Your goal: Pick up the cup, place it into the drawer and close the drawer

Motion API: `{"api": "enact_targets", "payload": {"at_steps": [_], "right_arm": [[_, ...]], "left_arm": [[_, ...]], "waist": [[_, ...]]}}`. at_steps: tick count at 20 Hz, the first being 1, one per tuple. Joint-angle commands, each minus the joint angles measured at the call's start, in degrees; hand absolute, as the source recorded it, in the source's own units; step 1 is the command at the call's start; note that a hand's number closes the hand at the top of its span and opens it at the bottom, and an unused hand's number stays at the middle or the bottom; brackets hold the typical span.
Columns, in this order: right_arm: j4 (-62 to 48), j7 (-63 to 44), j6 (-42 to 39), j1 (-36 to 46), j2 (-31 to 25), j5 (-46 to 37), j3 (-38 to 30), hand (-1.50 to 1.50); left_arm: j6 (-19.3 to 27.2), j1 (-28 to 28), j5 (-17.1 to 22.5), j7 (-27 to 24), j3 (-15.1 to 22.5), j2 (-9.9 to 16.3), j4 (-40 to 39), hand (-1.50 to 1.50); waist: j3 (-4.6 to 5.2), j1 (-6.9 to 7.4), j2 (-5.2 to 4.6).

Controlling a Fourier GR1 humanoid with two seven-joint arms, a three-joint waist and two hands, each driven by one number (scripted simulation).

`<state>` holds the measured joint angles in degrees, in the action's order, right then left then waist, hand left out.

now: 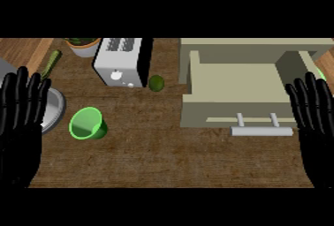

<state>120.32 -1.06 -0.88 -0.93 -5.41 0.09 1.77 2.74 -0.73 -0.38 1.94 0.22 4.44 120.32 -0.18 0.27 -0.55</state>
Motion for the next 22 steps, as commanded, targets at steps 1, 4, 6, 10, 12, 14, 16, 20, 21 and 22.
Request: {"api": "enact_targets", "payload": {"at_steps": [1, 4, 6, 10, 12, 14, 16, 20, 21, 22], "right_arm": [[0.6, -0.9, 1.3, -0.4, 1.5, -2.4, 1.7, -1.5], [-0.7, 1.2, 1.2, 0.6, 0.8, -0.6, -1.4, -1.5], [1.3, -0.6, 2.7, 1.6, 0.9, -1.8, -1.4, -1.5], [-0.5, -0.8, -2.2, -1.0, -3.3, -2.1, -1.3, -1.5], [-5.4, 1.7, -2.6, 1.8, -3.5, -1.0, -3.5, -1.5], [-1.6, 0.1, -1.8, 0.2, -2.1, -2.2, -1.7, -1.5], [-2.0, -0.3, -1.6, 0.8, -1.4, -3.7, -0.5, -1.5], [-4.3, 1.8, -3.4, 1.1, -1.8, -2.3, -2.2, -1.5], [-5.3, 4.9, -4.5, -0.8, -2.5, -1.3, -3.5, -1.5], [-4.5, -2.6, -3.3, 5.4, -3.2, -0.5, -4.6, -1.5]], "left_arm": [[-4.4, 2.1, 2.9, -3.9, -0.3, 1.0, -2.1, -1.5], [-14.1, 0.5, 13.1, -1.3, -0.4, 5.9, 0.3, -1.5], [-21.4, 2.1, 19.2, -3.9, -0.2, 8.6, -0.6, -1.5], [-22.4, 4.2, 33.7, 5.1, -6.6, 9.5, -4.6, -1.5], [-25.8, 4.3, 34.4, 1.3, -8.0, 9.8, -11.7, -1.5], [-27.7, 5.0, 36.6, 2.2, -9.4, 10.7, -12.4, -1.5], [-30.4, 7.1, 36.1, 0.4, -9.5, 10.1, -13.1, -1.5], [-30.6, 4.7, 29.0, -4.3, -11.3, 8.8, -21.4, -1.5], [-31.7, 6.5, 29.4, -4.8, -13.1, 10.3, -22.0, -1.5], [-32.8, 3.3, 28.9, -5.5, -13.5, 11.0, -27.4, -1.5]], "waist": [[0.2, -0.25, 0.58], [0.21, -0.23, 0.56], [0.32, -0.14, 0.64], [0.21, -0.2, 0.58], [0.21, -0.18, 0.42], [0.2, -0.26, 0.55], [0.2, -0.17, 0.58], [0.19, -0.27, 0.56], [0.18, -0.25, 0.55], [0.21, -0.29, 0.51]]}}
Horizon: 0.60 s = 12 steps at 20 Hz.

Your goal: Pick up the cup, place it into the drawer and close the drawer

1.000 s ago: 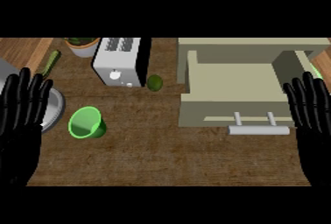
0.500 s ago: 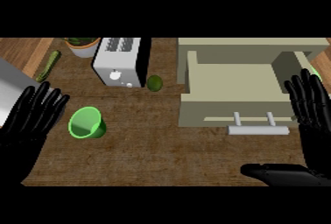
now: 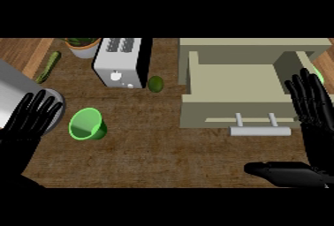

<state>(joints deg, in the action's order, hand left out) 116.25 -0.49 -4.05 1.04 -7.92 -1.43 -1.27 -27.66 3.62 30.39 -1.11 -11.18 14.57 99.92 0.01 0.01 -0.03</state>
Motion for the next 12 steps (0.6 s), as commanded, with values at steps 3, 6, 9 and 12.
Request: {"api": "enact_targets", "payload": {"at_steps": [3, 6, 9, 12], "right_arm": [[-3.4, 3.5, -3.0, 1.3, -2.3, 3.2, -4.5, -1.5], [0.0, 3.3, -1.8, -2.9, 0.5, 0.1, -0.6, -1.5], [-4.2, 3.1, -1.6, 0.7, -0.3, -0.2, -2.5, -1.5], [-9.3, 5.3, -2.8, 4.3, -1.1, 1.5, -4.4, -1.5]], "left_arm": [[1.4, -5.6, -8.6, -6.1, -2.9, 0.1, -12.6, -1.5], [-0.3, -6.6, -11.7, -9.9, -3.3, 0.6, -19.3, -1.5], [0.4, -8.1, -14.7, -13.4, -5.0, 1.9, -25.1, -1.5], [2.1, -9.6, -22.1, -22.0, -2.5, -0.2, -33.7, -1.5]], "waist": [[-0.01, -0.32, -0.11], [0.0, -0.35, 0.0], [0.0, -0.2, -0.04], [0.01, -0.14, -0.1]]}}
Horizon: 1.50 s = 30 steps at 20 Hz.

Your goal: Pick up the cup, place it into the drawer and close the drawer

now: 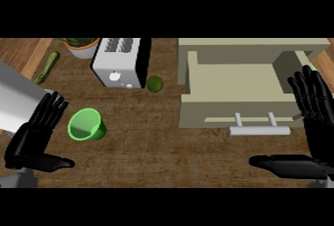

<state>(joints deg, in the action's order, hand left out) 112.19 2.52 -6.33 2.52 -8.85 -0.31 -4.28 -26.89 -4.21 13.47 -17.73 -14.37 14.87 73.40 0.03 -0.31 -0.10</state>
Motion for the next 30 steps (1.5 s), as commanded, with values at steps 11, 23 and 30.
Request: {"api": "enact_targets", "payload": {"at_steps": [11, 23, 30], "right_arm": [[-1.6, 2.4, -0.4, -0.4, 1.9, -2.5, 0.9, -1.5], [2.1, -2.4, -2.8, 0.6, 0.4, 1.5, -0.6, -1.5], [1.2, -2.9, -2.5, 3.0, 0.3, 0.1, 0.2, -1.5]], "left_arm": [[-0.4, -11.5, -11.2, -24.7, -2.2, 4.4, -38.3, -1.5], [2.8, -20.2, -14.9, -38.6, -3.0, 5.5, -59.2, -1.5], [3.2, -21.1, -16.9, -41.6, -1.5, 5.4, -61.2, -1.5]], "waist": [[0.02, -0.06, -0.03], [0.2, -1.33, -0.41], [0.26, -1.45, -0.6]]}}
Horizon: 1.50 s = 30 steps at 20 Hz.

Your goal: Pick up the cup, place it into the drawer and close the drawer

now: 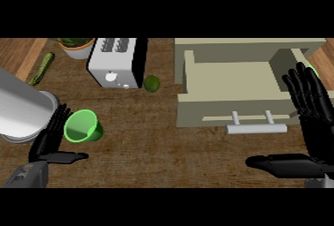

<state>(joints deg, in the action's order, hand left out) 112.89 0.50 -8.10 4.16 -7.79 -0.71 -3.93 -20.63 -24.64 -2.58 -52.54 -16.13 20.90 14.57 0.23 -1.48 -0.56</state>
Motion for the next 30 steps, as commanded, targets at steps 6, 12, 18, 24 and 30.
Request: {"api": "enact_targets", "payload": {"at_steps": [6, 12, 18, 24, 30], "right_arm": [[4.1, -2.3, 1.1, -1.6, 1.5, -0.4, 1.3, -1.5], [-1.3, -1.1, -0.6, 2.5, -0.6, 1.1, -1.1, -1.5], [-0.7, -0.3, -0.7, 0.6, 0.5, 1.6, -0.5, -1.5], [-1.4, -0.2, -0.6, 0.7, 0.5, 1.1, -0.3, -1.5], [-4.6, 0.0, -2.0, 2.8, -1.3, 2.4, -2.3, -1.5]], "left_arm": [[-6.5, -0.6, -0.9, -8.2, 0.3, 0.9, -3.2, -1.5], [-5.4, -2.6, -0.4, -7.8, 0.0, -2.4, -3.6, -1.5], [-10.7, -3.6, 0.7, -7.5, -0.2, -2.0, -2.7, -1.5], [-15.0, -5.1, 1.8, -6.1, -0.1, -4.0, -1.7, -1.5], [-21.5, -4.6, 2.4, -4.8, 1.3, -5.7, -0.6, 1.5]], "waist": [[0.1, -0.6, -0.08], [0.07, -0.14, -0.24], [0.08, -0.45, -0.21], [0.09, -0.47, -0.23], [0.05, 0.08, -0.26]]}}
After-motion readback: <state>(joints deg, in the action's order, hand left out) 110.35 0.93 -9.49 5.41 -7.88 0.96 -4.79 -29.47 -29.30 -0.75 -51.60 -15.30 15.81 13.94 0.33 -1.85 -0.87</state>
